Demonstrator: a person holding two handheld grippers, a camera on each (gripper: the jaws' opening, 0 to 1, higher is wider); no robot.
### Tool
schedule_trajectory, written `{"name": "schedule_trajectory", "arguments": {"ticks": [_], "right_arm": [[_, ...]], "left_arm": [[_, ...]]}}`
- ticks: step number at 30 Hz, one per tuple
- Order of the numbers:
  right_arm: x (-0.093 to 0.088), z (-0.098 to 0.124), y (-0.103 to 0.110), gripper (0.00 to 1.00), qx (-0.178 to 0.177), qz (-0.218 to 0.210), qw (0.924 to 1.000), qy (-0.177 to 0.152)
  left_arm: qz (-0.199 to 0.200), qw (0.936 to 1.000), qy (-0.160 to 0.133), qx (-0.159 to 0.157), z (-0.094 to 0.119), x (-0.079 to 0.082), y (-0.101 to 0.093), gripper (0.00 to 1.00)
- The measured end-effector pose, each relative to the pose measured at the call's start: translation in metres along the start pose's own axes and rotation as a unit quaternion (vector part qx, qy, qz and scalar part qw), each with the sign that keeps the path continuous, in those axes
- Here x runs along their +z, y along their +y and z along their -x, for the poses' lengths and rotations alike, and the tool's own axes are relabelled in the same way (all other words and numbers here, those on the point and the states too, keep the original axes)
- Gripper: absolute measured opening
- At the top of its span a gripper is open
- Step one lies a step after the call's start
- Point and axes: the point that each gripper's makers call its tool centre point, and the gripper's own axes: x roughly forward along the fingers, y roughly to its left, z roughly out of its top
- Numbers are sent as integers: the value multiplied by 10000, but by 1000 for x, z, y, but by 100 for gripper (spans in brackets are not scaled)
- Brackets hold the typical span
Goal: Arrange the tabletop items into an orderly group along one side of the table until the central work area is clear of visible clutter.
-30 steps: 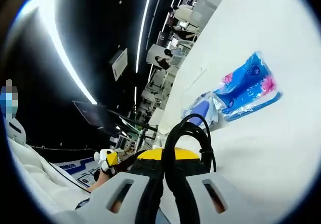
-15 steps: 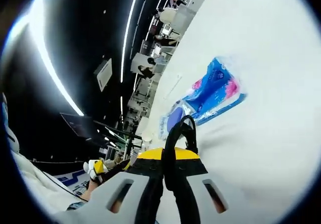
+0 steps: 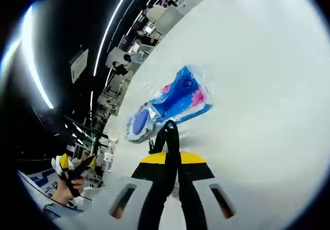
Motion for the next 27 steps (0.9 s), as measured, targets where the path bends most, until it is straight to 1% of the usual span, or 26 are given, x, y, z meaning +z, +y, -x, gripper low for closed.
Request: {"name": "schedule_trajectory", "arguments": {"ticks": [2, 7, 10, 11, 15, 18, 21, 24, 27], "right_arm": [[3, -1, -7, 6, -136, 184, 9997, 3], [4, -2, -15, 8, -290, 228, 9993, -1], [3, -2, -13, 8, -300, 321, 9990, -6], [2, -2, -14, 9, -327, 402, 9987, 12], [-1, 1, -21, 11, -641, 856, 9942, 139], [2, 4, -27, 16, -812, 1279, 9884, 122], [4, 5, -26, 22, -790, 1403, 9869, 77], [8, 6, -27, 30, -820, 1567, 9842, 27], [9, 8, -27, 40, -846, 1688, 9820, 20]], "left_arm": [[-18, 10000, 10, 10, 1, -1, 0, 66], [-40, 9999, 60, 90, 4, -4, 6, 66], [-22, 9999, 52, 103, 5, -5, 7, 66], [-18, 9999, 44, 107, 5, -5, 7, 66], [-2, 9999, 46, 107, 4, -6, 8, 66], [-165, 9995, 182, 173, 2, -11, 9, 67], [-231, 9992, 260, 202, 0, -15, 9, 70], [-281, 9988, 299, 258, -1, -17, 10, 73], [-416, 9980, 347, 338, -2, -19, 12, 78]]}}
